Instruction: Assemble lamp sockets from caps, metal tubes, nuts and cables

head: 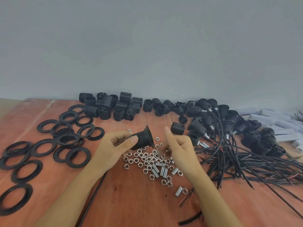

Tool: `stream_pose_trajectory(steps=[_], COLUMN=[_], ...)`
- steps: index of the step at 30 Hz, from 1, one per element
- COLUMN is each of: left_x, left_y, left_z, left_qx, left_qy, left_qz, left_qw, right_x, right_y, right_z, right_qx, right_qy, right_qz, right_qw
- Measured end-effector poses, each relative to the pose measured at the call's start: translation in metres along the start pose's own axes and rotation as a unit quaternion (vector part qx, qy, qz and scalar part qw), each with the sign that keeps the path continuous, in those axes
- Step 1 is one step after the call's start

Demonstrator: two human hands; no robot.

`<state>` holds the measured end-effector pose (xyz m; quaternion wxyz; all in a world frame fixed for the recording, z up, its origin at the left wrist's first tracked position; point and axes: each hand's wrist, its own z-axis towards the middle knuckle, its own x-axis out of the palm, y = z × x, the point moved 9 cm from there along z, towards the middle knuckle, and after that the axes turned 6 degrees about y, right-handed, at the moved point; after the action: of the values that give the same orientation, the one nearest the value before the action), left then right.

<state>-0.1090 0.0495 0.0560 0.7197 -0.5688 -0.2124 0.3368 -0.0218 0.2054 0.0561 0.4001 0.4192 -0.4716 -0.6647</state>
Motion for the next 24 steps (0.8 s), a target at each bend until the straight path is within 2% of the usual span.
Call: stream_pose_trajectory(steps=[3, 6, 8, 10, 12, 14, 16, 19, 24], left_x=[-0.006, -0.007, -0.003, 0.006, 0.024, 0.042, 0.043, 0.027, -0.008], left_y=[0.003, 0.001, -0.006, -0.018, -0.028, -0.036, -0.041, -0.043, -0.020], left_z=[0.001, 0.001, 0.000, 0.001, 0.004, 0.003, 0.004, 0.002, -0.004], left_qx=[-0.007, -0.006, 0.009, 0.029, 0.041, 0.051, 0.059, 0.067, 0.059], left_qy=[-0.027, -0.051, -0.061, -0.050, 0.010, 0.067, 0.045, -0.020, -0.109], left_qz=[-0.011, -0.002, 0.055, 0.104, 0.090, 0.081, 0.127, 0.177, 0.197], left_qw=[1.000, 0.999, 0.997, 0.993, 0.995, 0.993, 0.989, 0.982, 0.973], right_x=[-0.011, 0.008, 0.024, 0.025, 0.012, -0.003, -0.028, -0.091, -0.174], right_y=[-0.003, -0.008, -0.010, -0.001, 0.006, 0.014, 0.026, 0.044, 0.044], right_z=[-0.001, -0.003, -0.004, -0.004, -0.003, -0.001, 0.005, 0.025, 0.071], right_qx=[0.006, 0.028, 0.025, -0.002, -0.002, 0.000, 0.000, 0.010, 0.056], right_qy=[-0.045, 0.019, 0.040, -0.011, -0.081, -0.117, -0.153, -0.222, -0.285], right_qz=[0.006, 0.003, 0.024, 0.073, 0.160, 0.242, 0.265, 0.231, -0.027], right_qw=[0.999, 0.999, 0.999, 0.997, 0.984, 0.963, 0.952, 0.947, 0.956])
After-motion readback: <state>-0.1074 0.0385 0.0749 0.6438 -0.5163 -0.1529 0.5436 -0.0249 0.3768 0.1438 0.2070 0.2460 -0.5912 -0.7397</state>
